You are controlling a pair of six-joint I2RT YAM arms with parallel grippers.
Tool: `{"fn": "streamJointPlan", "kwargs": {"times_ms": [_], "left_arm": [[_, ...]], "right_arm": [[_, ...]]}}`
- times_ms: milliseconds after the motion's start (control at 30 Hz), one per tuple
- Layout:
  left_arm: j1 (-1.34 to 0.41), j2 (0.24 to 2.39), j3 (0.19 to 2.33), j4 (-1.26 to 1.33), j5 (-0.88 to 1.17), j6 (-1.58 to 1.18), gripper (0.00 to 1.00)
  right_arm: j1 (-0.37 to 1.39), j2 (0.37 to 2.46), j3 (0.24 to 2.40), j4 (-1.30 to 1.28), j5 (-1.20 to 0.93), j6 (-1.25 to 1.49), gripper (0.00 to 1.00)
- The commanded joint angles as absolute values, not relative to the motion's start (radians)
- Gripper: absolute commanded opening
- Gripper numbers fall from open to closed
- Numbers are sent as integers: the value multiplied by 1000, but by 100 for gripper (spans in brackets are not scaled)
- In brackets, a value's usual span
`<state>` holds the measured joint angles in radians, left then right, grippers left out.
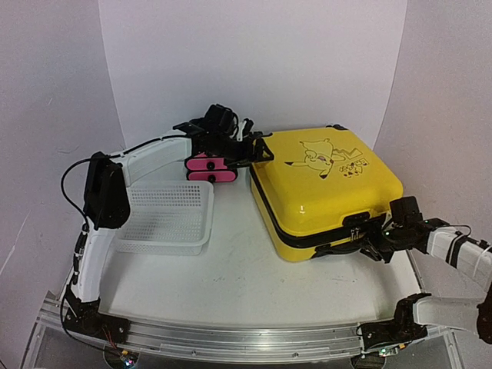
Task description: Open, take out, and arrange the luggage
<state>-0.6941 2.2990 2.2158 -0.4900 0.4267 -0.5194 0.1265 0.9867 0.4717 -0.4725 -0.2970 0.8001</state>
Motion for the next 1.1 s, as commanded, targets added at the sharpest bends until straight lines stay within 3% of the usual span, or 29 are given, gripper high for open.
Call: {"fn": "streamJointPlan", "kwargs": {"times_ms": [0,133,367,567,800,867,967,1067], "left_arm": [[-693,2096,2100,-593,377,-379,99],[-714,1972,1952,-593,390,-396,99],[-837,1833,1744,-556,282,-405,98],[-902,1770,1613,-401,283,-461,97],[-915,1769,1572,-351,293,-503,97],[-918,1776,1567,-342,295,-508,95],[-922,1781,1562,-336,293,-518,93],[-924,1778,1557,-333,295,-522,93]], "right_arm": [[262,1035,520,-421,-422,695,30],[278,1002,531,-480,-404,672,42],[276,823,617,-748,-131,547,63],[277,766,593,-631,-102,440,69],[278,822,518,-318,-410,390,55],[277,828,503,-281,-390,397,54],[277,812,469,-260,-267,412,40],[277,795,427,-212,-228,435,34]]}}
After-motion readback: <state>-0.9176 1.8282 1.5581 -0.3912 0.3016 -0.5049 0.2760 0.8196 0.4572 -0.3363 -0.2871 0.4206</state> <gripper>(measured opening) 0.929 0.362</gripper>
